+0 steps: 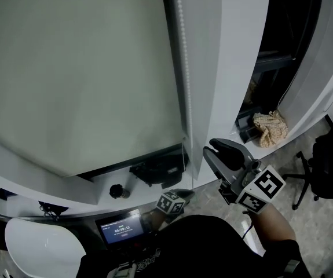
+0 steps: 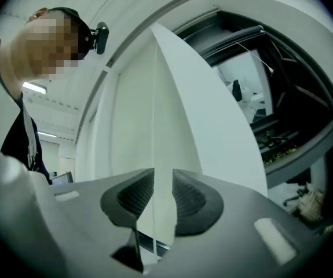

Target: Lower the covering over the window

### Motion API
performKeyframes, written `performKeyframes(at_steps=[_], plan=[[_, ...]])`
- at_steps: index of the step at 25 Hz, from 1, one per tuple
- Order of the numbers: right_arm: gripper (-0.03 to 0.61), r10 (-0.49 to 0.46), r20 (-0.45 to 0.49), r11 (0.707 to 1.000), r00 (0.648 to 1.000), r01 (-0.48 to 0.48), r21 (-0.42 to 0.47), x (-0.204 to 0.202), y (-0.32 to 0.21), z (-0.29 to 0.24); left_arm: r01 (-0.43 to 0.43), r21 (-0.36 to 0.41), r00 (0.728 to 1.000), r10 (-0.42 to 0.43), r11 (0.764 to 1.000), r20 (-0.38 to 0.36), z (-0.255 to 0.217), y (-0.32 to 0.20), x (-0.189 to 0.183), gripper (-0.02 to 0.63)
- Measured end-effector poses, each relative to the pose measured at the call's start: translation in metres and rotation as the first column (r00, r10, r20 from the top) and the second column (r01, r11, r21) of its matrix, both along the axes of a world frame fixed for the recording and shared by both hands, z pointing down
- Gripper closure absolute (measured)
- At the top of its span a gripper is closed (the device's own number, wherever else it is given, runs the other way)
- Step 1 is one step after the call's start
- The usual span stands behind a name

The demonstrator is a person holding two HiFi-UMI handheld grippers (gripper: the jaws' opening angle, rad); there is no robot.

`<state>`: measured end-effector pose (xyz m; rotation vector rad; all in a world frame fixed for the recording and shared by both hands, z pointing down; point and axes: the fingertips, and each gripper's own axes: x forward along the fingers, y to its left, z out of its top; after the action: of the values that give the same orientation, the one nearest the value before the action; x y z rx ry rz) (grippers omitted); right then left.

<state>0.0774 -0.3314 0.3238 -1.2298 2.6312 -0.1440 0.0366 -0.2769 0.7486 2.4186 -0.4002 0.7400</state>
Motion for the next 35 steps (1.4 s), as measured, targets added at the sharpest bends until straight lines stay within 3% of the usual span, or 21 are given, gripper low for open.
performKeyframes(at_steps=[5, 9, 14, 18, 23, 24, 27, 29, 33, 35], plan=[[0.469, -0.107, -0.026, 0.989, 0.994, 0.109, 0.096, -0.032, -0.003, -0.069, 0.051, -0.109, 0.999, -0.052, 0.993, -0.007, 0.025, 0.017, -0.018, 0.612], [0.450, -0.084, -0.084, 0.981, 0.993, 0.097, 0.169, -0.050, -0.018, -0.111, 0.037, -0.110, 0.999, -0.037, 0.993, 0.006, 0.026, 0.015, -0.019, 0.612], [0.451, -0.076, -0.056, 0.982, 0.996, 0.085, 0.170, -0.042, -0.041, -0.144, -0.027, -0.070, 0.996, 0.033, 0.997, 0.077, 0.033, 0.022, -0.008, 0.614], [0.453, -0.080, -0.063, 0.977, 0.995, 0.091, 0.194, -0.046, -0.032, -0.169, -0.126, -0.116, 0.965, 0.149, 0.985, 0.216, 0.071, 0.051, -0.025, 0.614], [0.494, -0.106, -0.084, 0.971, 0.991, 0.121, 0.206, -0.053, -0.024, -0.177, -0.134, -0.163, 0.962, 0.168, 0.977, 0.216, 0.078, 0.063, -0.030, 0.614], [0.561, -0.107, -0.095, 0.971, 0.990, 0.125, 0.206, -0.055, -0.023, -0.177, -0.142, -0.165, 0.962, 0.175, 0.976, 0.211, 0.077, 0.065, -0.029, 0.614], [0.568, -0.084, -0.118, 0.973, 0.989, 0.107, 0.204, -0.055, -0.022, -0.176, -0.153, -0.180, 0.968, 0.184, 0.972, 0.171, 0.075, 0.070, -0.032, 0.612], [0.569, -0.058, -0.121, 0.976, 0.991, 0.081, 0.201, -0.053, -0.024, -0.174, -0.159, -0.175, 0.979, 0.178, 0.972, 0.100, 0.068, 0.074, -0.037, 0.612], [0.569, 0.006, -0.155, 0.979, 0.988, 0.026, 0.203, -0.035, -0.032, -0.166, -0.041, -0.022, 0.994, 0.038, 0.999, -0.107, 0.033, 0.049, -0.043, 0.614], [0.569, 0.033, -0.198, 0.981, 0.980, 0.007, 0.196, -0.027, -0.039, -0.154, 0.016, 0.087, 0.986, -0.001, 0.996, -0.165, 0.013, 0.034, -0.044, 0.585]])
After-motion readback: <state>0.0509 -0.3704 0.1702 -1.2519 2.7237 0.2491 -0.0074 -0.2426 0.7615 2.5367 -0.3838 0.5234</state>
